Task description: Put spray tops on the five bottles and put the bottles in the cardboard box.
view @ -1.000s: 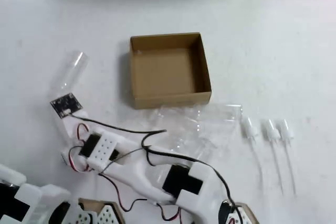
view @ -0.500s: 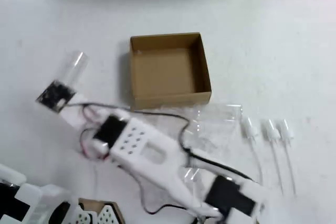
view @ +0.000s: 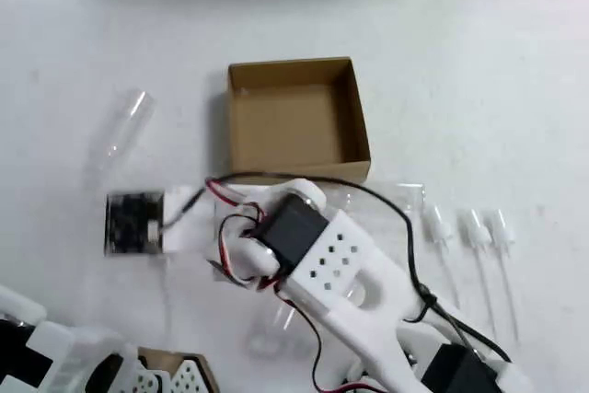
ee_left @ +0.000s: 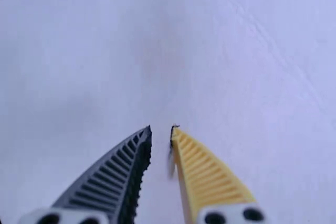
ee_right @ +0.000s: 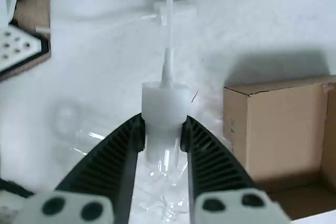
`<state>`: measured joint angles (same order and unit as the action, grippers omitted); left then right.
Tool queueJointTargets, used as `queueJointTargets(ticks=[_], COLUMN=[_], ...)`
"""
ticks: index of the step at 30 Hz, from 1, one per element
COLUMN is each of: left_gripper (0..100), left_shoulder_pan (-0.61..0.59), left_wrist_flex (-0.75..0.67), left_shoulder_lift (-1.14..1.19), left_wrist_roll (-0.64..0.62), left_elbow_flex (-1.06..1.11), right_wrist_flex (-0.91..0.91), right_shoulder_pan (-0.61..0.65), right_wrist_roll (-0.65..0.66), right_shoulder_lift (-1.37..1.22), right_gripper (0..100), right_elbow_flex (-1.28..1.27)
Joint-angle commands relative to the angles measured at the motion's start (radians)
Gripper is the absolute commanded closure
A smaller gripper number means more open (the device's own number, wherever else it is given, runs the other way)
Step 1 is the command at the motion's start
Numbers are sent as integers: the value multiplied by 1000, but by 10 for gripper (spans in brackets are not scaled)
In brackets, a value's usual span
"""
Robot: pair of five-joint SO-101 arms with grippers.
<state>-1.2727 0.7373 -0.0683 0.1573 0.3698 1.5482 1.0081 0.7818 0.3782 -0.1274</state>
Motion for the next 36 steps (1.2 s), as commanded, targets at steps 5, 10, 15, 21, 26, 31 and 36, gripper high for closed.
queueJointTargets(ticks=[5,10,15,21,26,31,36], left_gripper=[920,920,920,920,920,920,920], left_shoulder_pan=[15,15,15,15,19,81,219], left_wrist_flex=[-9,-9,-8,-8,-6,40,150], left_shoulder_lift=[-4,-4,-4,-4,-4,-5,-13], left_wrist_roll=[21,34,78,78,78,78,78], left_elbow_flex=[-11,-12,-11,-11,-9,-18,-31], right_wrist_flex=[94,99,54,84,179,177,177], right_shoulder_pan=[-4,45,77,44,-42,-182,-334], right_wrist_roll=[342,471,459,400,290,101,-69], right_shoulder_lift=[-246,-415,-521,-588,-564,-453,-361], right_gripper=[984,984,905,699,698,794,991], right_elbow_flex=[41,46,100,272,462,548,545])
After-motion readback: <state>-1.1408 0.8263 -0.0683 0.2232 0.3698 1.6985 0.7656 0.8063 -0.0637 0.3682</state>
